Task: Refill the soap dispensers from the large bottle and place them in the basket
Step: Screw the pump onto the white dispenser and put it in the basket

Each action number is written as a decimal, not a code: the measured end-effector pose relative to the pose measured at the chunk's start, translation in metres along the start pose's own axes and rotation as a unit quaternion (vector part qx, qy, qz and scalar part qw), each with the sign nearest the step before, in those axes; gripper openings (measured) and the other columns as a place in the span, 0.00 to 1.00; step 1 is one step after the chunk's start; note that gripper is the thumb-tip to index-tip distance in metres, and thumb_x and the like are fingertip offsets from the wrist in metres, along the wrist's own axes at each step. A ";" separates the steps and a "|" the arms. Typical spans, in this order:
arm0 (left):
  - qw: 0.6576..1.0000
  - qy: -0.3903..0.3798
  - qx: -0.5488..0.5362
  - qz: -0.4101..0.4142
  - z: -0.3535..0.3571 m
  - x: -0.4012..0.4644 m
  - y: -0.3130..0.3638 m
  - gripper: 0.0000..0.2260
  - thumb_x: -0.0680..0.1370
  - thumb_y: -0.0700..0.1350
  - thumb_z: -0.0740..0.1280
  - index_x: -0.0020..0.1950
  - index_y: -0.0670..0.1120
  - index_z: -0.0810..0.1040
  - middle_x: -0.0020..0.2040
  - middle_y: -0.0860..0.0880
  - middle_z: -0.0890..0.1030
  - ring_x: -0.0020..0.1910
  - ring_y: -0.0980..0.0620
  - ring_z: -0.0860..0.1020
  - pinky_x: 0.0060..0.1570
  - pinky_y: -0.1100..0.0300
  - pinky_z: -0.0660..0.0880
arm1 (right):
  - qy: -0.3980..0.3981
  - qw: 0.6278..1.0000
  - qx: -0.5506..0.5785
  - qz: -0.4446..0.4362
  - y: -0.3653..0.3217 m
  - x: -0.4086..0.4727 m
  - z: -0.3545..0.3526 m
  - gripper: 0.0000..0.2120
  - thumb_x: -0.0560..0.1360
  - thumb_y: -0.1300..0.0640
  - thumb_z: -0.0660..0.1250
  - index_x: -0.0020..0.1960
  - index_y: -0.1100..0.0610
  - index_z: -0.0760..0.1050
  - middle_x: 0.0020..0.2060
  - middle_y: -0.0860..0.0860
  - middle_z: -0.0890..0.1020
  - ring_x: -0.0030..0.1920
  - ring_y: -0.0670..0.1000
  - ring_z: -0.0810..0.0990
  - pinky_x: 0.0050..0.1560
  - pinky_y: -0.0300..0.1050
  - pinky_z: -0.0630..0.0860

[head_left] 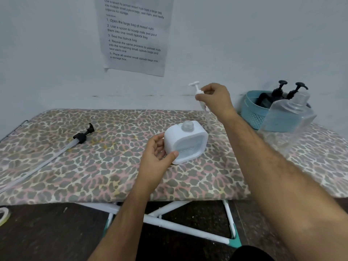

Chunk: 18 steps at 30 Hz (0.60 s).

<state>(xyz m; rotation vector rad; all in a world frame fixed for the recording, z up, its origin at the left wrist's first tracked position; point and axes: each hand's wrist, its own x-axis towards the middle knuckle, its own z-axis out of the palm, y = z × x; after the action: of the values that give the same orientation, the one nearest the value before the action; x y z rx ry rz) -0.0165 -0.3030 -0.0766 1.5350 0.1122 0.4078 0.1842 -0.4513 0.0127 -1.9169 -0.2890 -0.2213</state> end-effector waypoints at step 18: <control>0.995 -0.024 0.094 0.013 0.007 -0.004 -0.002 0.26 0.81 0.46 0.64 0.77 0.54 0.60 0.68 0.58 0.70 0.65 0.62 0.71 0.59 0.65 0.71 | 0.080 0.953 0.273 -0.108 -0.075 -0.102 -0.014 0.09 0.72 0.64 0.74 0.49 0.56 0.76 0.42 0.55 0.85 0.43 0.48 0.85 0.47 0.42 0.80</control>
<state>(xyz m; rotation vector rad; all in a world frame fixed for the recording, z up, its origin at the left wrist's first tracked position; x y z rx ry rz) -0.0175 -0.3106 -0.0786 1.7319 0.0961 0.3893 0.0638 -0.4486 0.0551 -1.3113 -0.4036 -0.3960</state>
